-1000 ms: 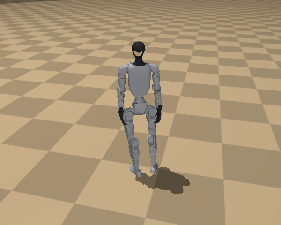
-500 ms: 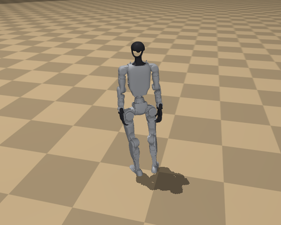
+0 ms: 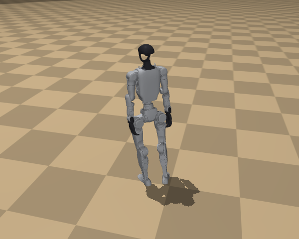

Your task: In place motions

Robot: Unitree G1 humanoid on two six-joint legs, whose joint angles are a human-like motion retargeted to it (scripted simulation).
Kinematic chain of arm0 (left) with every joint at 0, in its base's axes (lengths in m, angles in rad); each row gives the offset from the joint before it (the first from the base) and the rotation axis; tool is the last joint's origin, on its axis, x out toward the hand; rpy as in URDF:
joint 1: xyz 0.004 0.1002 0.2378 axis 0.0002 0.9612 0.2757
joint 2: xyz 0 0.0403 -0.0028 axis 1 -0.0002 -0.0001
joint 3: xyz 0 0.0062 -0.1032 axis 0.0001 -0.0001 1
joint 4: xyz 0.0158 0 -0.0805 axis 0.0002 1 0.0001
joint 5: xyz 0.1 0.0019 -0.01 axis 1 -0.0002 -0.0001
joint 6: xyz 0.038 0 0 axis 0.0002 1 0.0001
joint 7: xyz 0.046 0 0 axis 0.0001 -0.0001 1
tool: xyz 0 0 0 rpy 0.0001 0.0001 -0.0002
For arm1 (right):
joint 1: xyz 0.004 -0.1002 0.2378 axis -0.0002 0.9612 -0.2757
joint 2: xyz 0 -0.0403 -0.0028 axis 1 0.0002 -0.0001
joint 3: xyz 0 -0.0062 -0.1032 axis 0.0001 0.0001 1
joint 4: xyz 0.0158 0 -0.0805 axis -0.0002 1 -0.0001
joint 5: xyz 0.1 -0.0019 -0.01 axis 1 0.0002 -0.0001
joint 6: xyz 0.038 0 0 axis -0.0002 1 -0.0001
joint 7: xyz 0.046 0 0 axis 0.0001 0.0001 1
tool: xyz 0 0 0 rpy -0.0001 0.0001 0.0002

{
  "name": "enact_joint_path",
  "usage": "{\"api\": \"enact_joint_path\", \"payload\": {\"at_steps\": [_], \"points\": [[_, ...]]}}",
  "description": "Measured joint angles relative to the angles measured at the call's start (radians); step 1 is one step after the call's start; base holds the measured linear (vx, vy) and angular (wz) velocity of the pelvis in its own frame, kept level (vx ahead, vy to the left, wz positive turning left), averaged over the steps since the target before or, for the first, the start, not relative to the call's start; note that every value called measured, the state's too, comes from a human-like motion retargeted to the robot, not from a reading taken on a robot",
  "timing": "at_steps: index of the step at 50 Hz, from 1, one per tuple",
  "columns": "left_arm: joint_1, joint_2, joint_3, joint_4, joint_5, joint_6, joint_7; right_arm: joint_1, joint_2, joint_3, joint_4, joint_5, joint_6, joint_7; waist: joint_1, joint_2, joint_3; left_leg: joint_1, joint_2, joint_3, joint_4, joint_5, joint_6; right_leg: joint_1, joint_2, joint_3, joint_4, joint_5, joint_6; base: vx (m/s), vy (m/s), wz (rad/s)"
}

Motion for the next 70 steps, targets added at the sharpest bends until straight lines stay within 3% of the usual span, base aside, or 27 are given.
{"api": "enact_joint_path", "payload": {"at_steps": [17, 54, 70], "points": [[0.034, -0.006, 0.026, 0.01, -0.025, -0.006, 0.014, -0.019, 0.006, 0.021, -0.024, -0.004, -0.004, 0.007, 0.026, -0.022, 0.003, -0.024, -0.017, -0.062, -0.001, 0.021, 0.0, 0.018, -0.005, -0.054, -0.004, 0.0, 0.006, 0.01, -0.02, 0.16], [0.02, -0.015, 0.003, -0.033, -0.048, -0.022, 0.017, -0.005, -0.002, 0.033, 0.026, -0.011, 0.003, 0.008, 0.024, -0.011, 0.0, -0.033, -0.001, -0.038, 0.003, 0.013, -0.006, 0.001, 0.0, -0.033, 0.003, 0.012, -0.007, 0.0, 0.0, 0.0], [0.02, -0.017, 0.014, -0.039, -0.054, -0.026, 0.024, 0.0, -0.007, 0.037, 0.027, -0.013, 0.003, 0.008, 0.083, -0.038, 0.007, -0.066, -0.027, -0.143, 0.011, 0.046, -0.014, 0.039, -0.004, -0.112, 0.01, -0.015, 0.009, 0.11, -0.05, 0.35]]}}
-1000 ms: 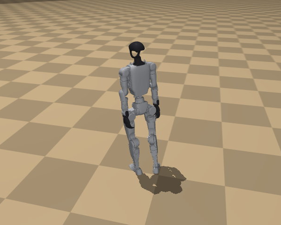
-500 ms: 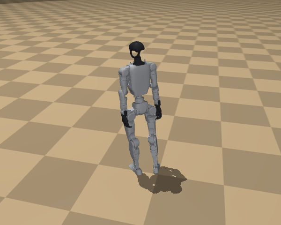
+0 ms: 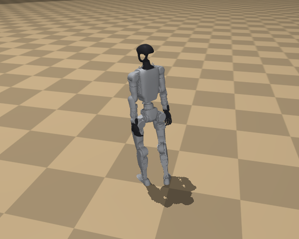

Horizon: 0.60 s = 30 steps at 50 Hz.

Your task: In place motions

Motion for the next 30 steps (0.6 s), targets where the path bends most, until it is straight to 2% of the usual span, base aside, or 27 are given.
{"api": "enact_joint_path", "payload": {"at_steps": [18, 30], "points": [[0.006, 0.006, 0.029, 0.048, -0.022, -0.007, 0.042, -0.017, 0.007, 0.009, -0.059, -0.001, -0.012, 0.012, 0.079, -0.021, 0.02, -0.012, -0.027, -0.079, -0.004, 0.038, -0.018, 0.056, -0.001, -0.117, 0.019, -0.028, 0.021, 0.13, 0.0, 0.42], [0.001, 0.001, 0.027, 0.044, -0.033, -0.011, 0.043, -0.022, 0.009, 0.014, -0.068, -0.008, -0.015, 0.017, 0.101, -0.025, 0.019, -0.013, -0.026, -0.071, -0.002, 0.033, -0.014, 0.058, -0.003, -0.113, 0.03, -0.027, 0.021, -0.03, -0.02, -0.03]]}}
